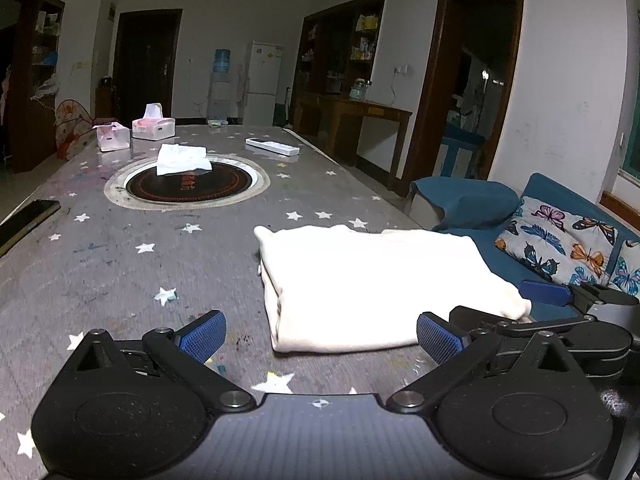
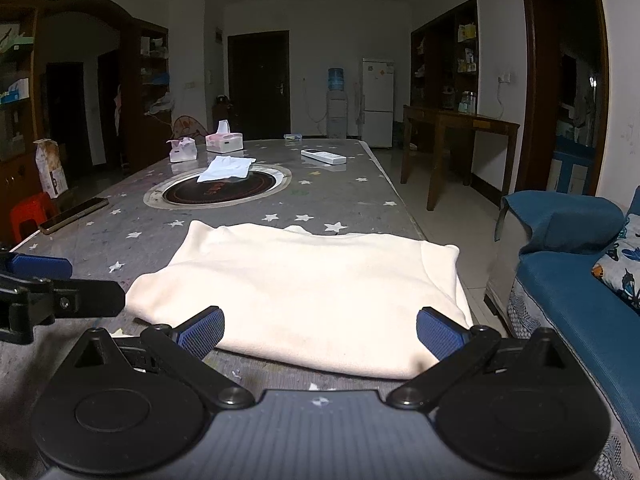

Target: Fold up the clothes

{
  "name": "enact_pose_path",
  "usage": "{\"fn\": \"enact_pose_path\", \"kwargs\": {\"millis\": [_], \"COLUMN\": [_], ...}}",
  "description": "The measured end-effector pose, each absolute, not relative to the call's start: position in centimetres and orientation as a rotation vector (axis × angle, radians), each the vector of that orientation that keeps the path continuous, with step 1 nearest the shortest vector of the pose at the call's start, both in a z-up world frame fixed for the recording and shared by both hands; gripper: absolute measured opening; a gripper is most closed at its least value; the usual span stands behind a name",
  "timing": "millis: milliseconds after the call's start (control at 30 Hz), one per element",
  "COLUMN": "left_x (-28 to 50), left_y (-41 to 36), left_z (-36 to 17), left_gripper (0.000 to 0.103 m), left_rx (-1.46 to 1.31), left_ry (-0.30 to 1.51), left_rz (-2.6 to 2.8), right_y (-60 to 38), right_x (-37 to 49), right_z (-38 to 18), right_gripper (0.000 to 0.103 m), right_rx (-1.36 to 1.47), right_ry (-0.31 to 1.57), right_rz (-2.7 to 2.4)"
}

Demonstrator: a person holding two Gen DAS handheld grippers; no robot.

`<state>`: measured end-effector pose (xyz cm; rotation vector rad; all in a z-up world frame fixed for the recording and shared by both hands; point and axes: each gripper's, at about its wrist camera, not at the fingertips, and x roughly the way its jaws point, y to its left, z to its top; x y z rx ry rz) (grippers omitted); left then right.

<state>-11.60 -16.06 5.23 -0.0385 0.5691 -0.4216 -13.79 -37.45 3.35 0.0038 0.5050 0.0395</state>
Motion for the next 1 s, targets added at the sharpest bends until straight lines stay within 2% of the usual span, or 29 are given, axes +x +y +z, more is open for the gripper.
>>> {"fn": "enact_pose_path", "kwargs": {"millis": [1000], "left_x": [-13.8], "left_y": [-17.3], "left_z": [4.3], "left_gripper": [0.103], "left_rx": [0.005], "left_ry": [0.607], "left_rz": [-0.429], "right_y": [-37.3], "right_x": [-16.8], "right_z": [2.3], "right_gripper": [0.103], "right_rx": [0.028], "right_ry": [0.52], "right_rz": [0.048]}}
